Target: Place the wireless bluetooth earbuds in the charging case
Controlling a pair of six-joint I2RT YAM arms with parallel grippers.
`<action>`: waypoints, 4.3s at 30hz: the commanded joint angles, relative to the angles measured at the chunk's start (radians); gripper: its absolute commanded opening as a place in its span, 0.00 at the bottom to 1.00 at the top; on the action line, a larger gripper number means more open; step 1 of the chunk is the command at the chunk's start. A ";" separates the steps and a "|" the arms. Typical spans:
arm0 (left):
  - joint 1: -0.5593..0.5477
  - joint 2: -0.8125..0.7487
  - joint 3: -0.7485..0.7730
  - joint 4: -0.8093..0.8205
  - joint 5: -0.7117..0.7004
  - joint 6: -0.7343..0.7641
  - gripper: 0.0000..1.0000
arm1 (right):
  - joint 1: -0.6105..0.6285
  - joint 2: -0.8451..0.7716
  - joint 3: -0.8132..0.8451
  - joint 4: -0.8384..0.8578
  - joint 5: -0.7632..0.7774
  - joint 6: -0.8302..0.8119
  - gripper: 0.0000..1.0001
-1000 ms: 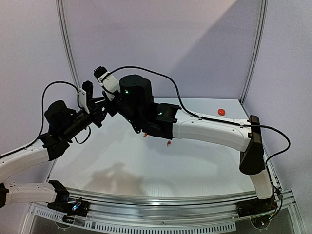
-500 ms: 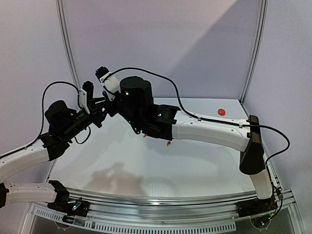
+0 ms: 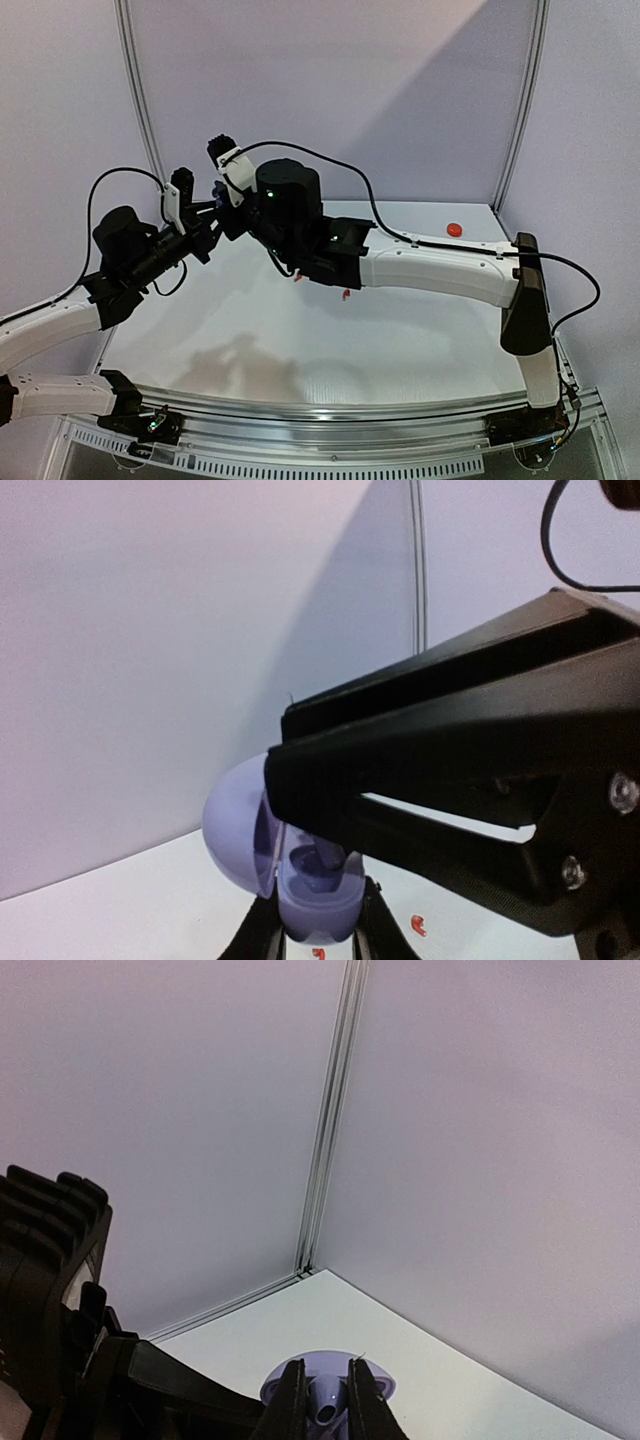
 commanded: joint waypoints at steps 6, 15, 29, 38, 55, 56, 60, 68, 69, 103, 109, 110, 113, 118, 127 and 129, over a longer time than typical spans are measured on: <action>0.017 -0.017 0.003 0.127 -0.029 0.010 0.00 | -0.023 -0.062 -0.073 -0.059 0.008 0.069 0.00; 0.017 -0.019 0.000 0.130 -0.027 0.010 0.00 | -0.028 -0.080 -0.067 -0.043 0.006 0.043 0.00; 0.017 -0.016 0.000 0.148 -0.026 0.010 0.00 | -0.016 -0.027 -0.013 -0.121 -0.026 0.017 0.00; 0.017 -0.014 -0.013 0.195 -0.022 0.094 0.00 | -0.016 -0.015 -0.016 -0.109 -0.029 0.025 0.00; 0.017 -0.015 -0.042 0.273 -0.009 0.195 0.00 | -0.016 -0.050 0.045 -0.028 -0.016 -0.015 0.00; 0.017 -0.016 -0.042 0.271 -0.010 0.193 0.00 | -0.016 -0.051 0.051 -0.026 -0.022 -0.011 0.00; 0.017 -0.016 -0.043 0.269 -0.010 0.190 0.00 | -0.012 -0.056 0.062 -0.013 -0.045 -0.007 0.00; 0.019 -0.015 -0.038 0.267 -0.007 0.182 0.00 | -0.001 -0.041 0.085 -0.012 -0.093 -0.018 0.00; 0.020 -0.013 -0.037 0.266 -0.007 0.181 0.00 | 0.001 -0.039 0.094 -0.012 -0.105 -0.021 0.00; 0.023 -0.012 -0.033 0.253 -0.014 0.166 0.00 | 0.010 0.023 0.132 -0.096 -0.001 -0.174 0.00; 0.024 -0.013 -0.033 0.254 -0.014 0.165 0.00 | 0.012 0.023 0.130 -0.112 0.004 -0.179 0.00; 0.024 -0.013 -0.033 0.255 -0.014 0.165 0.00 | 0.012 0.024 0.129 -0.113 0.002 -0.179 0.00; 0.024 -0.012 -0.033 0.257 -0.014 0.165 0.00 | 0.012 0.032 0.129 -0.112 -0.010 -0.174 0.00; 0.024 -0.014 -0.034 0.257 -0.015 0.164 0.00 | 0.012 0.052 0.129 -0.130 -0.016 -0.189 0.00; 0.024 -0.016 -0.033 0.259 -0.018 0.156 0.00 | 0.010 0.069 0.102 -0.126 -0.012 -0.194 0.00; 0.024 -0.016 -0.033 0.260 -0.017 0.154 0.00 | 0.010 0.073 0.100 -0.124 -0.013 -0.194 0.00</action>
